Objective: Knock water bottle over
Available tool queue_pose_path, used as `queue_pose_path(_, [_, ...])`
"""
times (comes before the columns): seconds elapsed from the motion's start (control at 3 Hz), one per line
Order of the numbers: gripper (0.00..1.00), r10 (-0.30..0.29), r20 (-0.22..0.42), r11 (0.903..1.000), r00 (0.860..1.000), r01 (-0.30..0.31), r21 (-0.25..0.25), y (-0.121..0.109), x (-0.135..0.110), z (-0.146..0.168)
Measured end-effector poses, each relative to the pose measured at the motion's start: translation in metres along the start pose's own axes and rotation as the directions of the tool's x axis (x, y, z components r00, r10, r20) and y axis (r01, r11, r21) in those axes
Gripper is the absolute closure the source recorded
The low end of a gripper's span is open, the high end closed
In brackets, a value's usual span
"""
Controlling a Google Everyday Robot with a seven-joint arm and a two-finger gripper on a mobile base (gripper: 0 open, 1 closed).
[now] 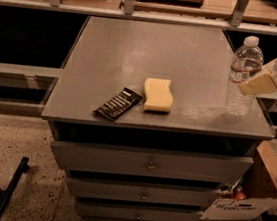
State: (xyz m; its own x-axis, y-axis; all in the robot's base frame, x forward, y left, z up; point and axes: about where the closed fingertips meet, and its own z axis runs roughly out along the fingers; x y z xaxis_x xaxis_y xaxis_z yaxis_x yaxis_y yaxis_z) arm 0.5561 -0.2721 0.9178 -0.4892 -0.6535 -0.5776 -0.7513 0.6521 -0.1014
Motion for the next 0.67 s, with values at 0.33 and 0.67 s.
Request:
queue_pose_path(0.33, [1.00,-0.053,-0.061,0.9983,0.997,0.054,0.022,0.006,-0.024,0.006])
queue_pose_path(0.67, [1.00,-0.111,-0.152,0.9927,0.982,0.116,0.030,0.013,-0.039,0.021])
